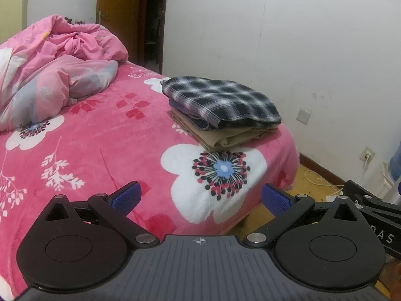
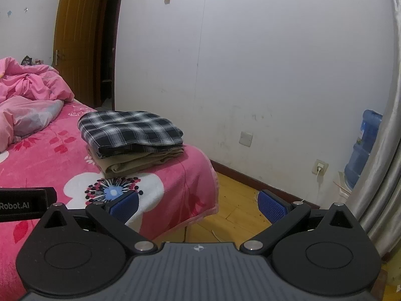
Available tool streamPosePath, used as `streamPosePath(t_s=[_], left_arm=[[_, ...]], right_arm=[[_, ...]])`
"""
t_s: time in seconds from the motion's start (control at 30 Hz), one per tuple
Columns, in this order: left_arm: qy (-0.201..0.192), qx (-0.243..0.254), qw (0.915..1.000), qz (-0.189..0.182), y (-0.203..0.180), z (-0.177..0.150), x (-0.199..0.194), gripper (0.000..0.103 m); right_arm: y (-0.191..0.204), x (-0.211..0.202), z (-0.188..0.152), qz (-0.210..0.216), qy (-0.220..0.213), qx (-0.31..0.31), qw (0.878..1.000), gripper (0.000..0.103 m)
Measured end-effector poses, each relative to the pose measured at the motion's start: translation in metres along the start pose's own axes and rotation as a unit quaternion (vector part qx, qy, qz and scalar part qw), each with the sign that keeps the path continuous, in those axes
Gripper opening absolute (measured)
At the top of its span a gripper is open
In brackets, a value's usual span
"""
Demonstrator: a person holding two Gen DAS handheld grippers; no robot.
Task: Fold clothes
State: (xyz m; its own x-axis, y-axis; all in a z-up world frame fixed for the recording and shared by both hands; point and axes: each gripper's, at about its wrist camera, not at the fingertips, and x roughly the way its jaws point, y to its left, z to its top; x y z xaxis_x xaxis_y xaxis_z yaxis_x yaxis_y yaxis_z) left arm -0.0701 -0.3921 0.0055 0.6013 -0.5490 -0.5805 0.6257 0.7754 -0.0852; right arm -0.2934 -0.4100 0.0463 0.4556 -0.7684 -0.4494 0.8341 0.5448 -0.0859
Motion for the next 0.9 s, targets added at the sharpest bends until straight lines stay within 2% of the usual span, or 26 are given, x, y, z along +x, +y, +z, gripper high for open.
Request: streamPosePath(t_s=[0.9], left_arm=[[0.006,-0.002,1.0000,0.002,0.0029,-0.0029,0.0021,0.103]], right_arm=[[0.0009,0.0002,-0.0047,0.001,0.004,0.000,1.000,0.103]])
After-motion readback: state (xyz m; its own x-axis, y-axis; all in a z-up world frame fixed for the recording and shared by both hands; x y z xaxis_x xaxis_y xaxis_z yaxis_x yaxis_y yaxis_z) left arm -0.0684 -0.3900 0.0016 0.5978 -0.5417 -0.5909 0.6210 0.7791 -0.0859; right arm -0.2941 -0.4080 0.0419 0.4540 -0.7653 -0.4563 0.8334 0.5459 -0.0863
